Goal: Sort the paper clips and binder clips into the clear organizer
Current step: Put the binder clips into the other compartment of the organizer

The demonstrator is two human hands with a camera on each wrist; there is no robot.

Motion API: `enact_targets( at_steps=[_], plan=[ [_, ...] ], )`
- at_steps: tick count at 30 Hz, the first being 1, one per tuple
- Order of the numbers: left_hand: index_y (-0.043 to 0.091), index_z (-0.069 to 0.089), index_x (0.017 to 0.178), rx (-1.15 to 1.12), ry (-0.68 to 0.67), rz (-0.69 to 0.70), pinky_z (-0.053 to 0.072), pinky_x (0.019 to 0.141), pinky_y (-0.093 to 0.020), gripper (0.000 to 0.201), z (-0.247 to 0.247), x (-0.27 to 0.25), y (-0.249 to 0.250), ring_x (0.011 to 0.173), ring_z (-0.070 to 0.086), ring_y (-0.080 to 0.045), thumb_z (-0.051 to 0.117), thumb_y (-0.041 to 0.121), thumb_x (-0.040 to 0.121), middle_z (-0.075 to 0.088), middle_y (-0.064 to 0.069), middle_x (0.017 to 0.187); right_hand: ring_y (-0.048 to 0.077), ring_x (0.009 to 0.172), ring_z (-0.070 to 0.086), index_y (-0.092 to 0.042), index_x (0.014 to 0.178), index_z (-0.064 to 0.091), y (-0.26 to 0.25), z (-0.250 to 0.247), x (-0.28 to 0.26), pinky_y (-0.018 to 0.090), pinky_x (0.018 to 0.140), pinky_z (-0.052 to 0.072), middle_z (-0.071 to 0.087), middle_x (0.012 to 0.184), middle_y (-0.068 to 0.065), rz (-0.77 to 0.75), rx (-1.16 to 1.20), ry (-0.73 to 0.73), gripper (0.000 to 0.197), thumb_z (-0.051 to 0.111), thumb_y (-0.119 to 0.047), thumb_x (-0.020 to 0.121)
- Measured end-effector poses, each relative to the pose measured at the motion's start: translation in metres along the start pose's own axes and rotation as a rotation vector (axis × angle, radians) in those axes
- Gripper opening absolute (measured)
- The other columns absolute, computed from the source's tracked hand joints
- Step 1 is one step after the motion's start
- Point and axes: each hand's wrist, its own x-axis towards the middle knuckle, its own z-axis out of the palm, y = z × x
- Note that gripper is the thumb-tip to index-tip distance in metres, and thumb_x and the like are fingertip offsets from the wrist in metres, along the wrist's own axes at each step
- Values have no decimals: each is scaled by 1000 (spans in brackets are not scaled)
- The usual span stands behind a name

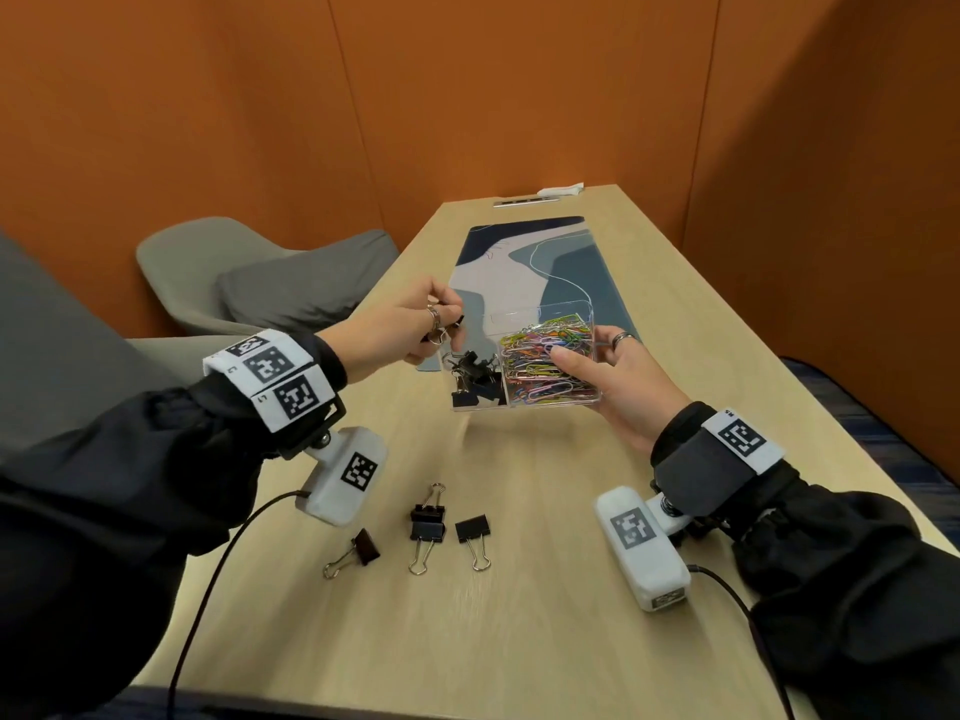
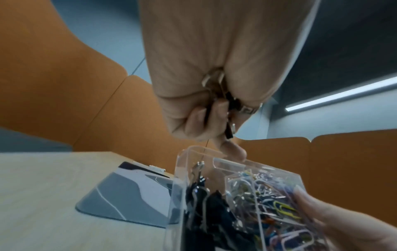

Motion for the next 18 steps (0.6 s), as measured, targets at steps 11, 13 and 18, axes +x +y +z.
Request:
enact_targets(
  at_steps=[11, 13, 18],
  plan=[
    [9, 60, 88, 279, 190, 273, 28, 46, -10, 10, 4, 7, 3, 41, 33, -2, 59, 18, 92, 61, 22, 51, 30, 106, 65, -3, 129, 43, -1, 0, -3, 45, 92, 52, 63, 120, 16, 0, 14, -13, 53, 68, -11, 82],
    [8, 65, 88, 295, 227, 291, 26, 45, -9, 12, 4, 7, 4, 40, 33, -2, 61, 19, 91, 53, 24, 43, 29, 105, 65, -4, 129, 42, -1, 2, -4, 44, 92, 53, 63, 120, 15, 3, 10, -19, 54, 68, -11, 82],
    [11, 67, 84, 371, 175, 197, 27, 43, -9, 19, 5, 15, 3, 40, 37, 0, 65, 30, 87, 53, 21, 46, 29, 108, 63, -5, 128, 43, -3, 4, -6, 42, 90, 53, 60, 122, 15, -13, -2, -32, 56, 69, -13, 79]
  ],
)
